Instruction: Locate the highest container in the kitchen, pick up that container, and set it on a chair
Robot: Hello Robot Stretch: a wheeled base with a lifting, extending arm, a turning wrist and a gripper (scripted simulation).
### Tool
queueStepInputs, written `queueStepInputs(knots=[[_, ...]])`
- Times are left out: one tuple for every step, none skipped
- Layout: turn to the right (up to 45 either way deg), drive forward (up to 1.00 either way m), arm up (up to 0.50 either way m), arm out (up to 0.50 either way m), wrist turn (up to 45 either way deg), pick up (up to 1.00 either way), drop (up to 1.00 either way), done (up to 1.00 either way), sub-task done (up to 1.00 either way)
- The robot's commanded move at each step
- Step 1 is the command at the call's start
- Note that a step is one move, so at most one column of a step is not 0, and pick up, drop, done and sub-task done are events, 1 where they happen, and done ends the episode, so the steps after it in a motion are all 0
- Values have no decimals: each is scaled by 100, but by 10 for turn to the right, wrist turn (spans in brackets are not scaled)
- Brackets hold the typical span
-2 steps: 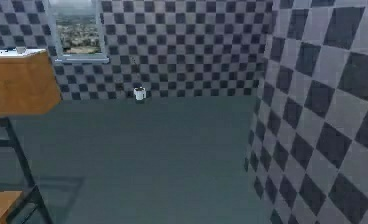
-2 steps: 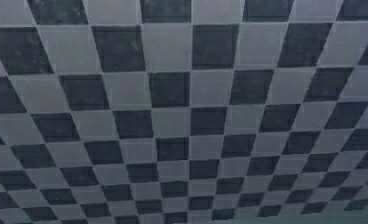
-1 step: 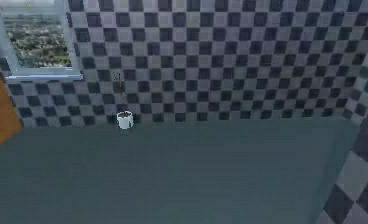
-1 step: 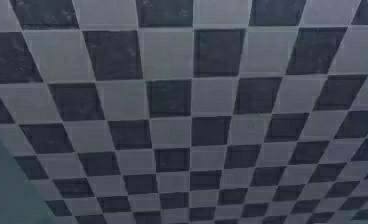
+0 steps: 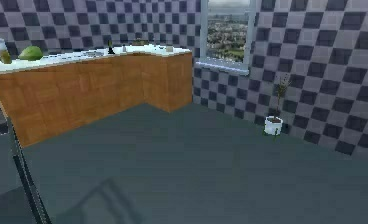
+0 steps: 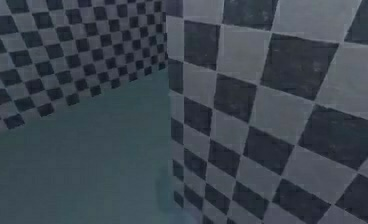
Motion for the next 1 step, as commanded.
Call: queueStepInputs(knots=[[-30, 0, 0, 0, 0, 0, 0, 0, 0]])
